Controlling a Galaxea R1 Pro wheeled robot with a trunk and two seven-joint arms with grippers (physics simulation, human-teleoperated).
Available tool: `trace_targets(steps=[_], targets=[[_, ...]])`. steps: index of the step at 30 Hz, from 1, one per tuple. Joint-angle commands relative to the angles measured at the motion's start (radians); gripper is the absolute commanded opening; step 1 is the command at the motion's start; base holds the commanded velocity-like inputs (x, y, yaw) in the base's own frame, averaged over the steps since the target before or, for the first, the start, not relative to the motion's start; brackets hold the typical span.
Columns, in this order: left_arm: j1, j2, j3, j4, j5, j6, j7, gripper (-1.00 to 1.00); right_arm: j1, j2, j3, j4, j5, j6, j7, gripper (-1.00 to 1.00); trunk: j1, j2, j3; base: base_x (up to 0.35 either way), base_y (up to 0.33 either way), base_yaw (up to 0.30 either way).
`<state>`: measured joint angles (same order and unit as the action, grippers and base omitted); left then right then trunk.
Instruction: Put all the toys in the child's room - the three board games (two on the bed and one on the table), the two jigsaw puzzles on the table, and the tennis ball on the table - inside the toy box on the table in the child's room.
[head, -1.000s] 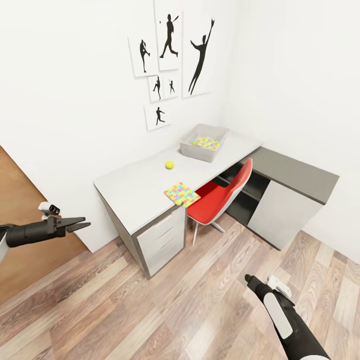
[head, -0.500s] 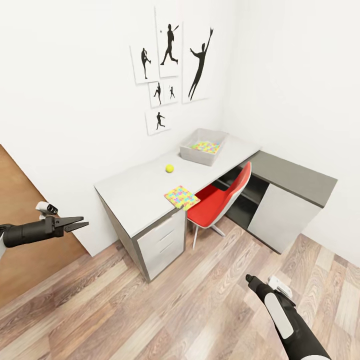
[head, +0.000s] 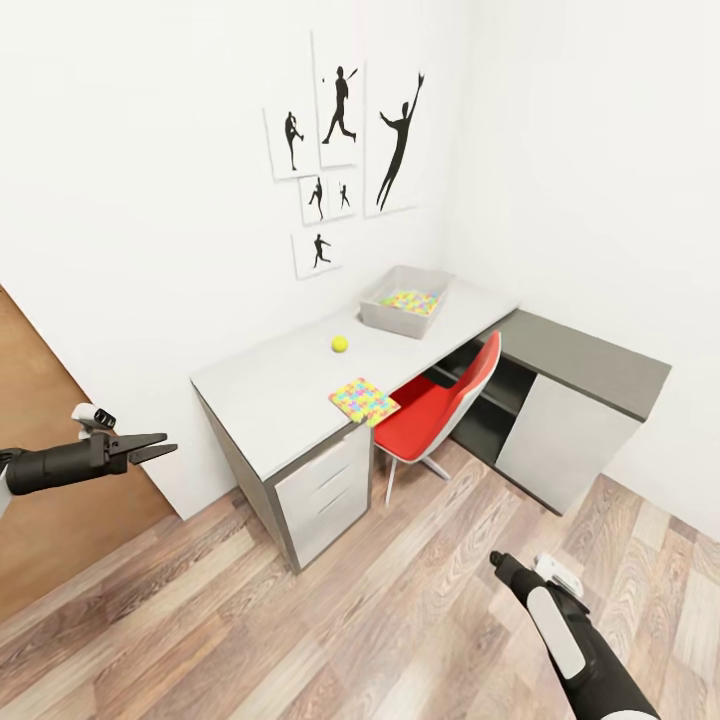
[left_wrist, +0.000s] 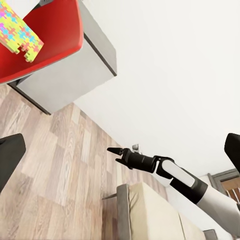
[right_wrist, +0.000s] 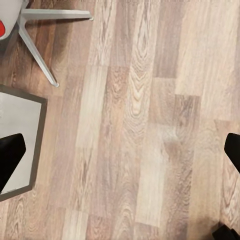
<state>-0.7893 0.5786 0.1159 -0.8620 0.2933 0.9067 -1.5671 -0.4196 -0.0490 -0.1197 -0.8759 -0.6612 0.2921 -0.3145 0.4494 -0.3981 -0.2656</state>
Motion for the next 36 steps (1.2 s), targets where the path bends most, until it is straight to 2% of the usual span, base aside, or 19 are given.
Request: trace_targets(steps=[1,12,28,30,33,34,36], targets=[[-0.001,0.0,-0.001,0.0,0.0,0.011,-0.004,1.0,-0.001,-0.001,0.0,-0.002,-0.008,0.004,-0.006,1.0,0.001,-0.002,0.0,0.0,0.0,0.0],[-0.001,0.0,-0.001,0.0,0.0,0.01,-0.004,1.0,0.0,0.005,0.002,-0.001,-0.009,0.004,-0.006,1.0,0.001,-0.002,0.016,0.0,0.0,0.0],[-0.001,0.0,-0.001,0.0,0.003,-0.005,-0.004,1.0,0.0,-0.004,-0.007,0.005,-0.02,0.01,-0.005,1.0,0.001,-0.002,0.017,0.0,-0.039,0.0],[-0.001,0.0,-0.001,0.0,0.003,-0.005,-0.004,1.0,-0.001,-0.004,-0.017,0.006,-0.028,0.012,-0.006,1.0,0.001,-0.002,0.017,0.0,-0.21,0.0],[-0.001,-0.002,-0.001,0.0,0.003,-0.005,-0.004,1.0,0.0,-0.006,-0.076,0.004,-0.066,0.019,-0.006,1.0,0.001,-0.002,0.017,0.0,-0.216,0.0],[-0.001,-0.002,-0.001,0.0,0.003,-0.005,-0.004,1.0,0.0,-0.007,-0.108,0.002,-0.087,0.021,-0.006,1.0,0.001,-0.002,0.017,0.0,-0.147,0.0],[-0.001,-0.002,-0.001,0.0,0.004,-0.005,-0.004,1.0,0.001,-0.008,-0.142,0.002,-0.11,0.025,-0.006,1.0,0.001,-0.002,0.017,0.0,-0.106,0.0]])
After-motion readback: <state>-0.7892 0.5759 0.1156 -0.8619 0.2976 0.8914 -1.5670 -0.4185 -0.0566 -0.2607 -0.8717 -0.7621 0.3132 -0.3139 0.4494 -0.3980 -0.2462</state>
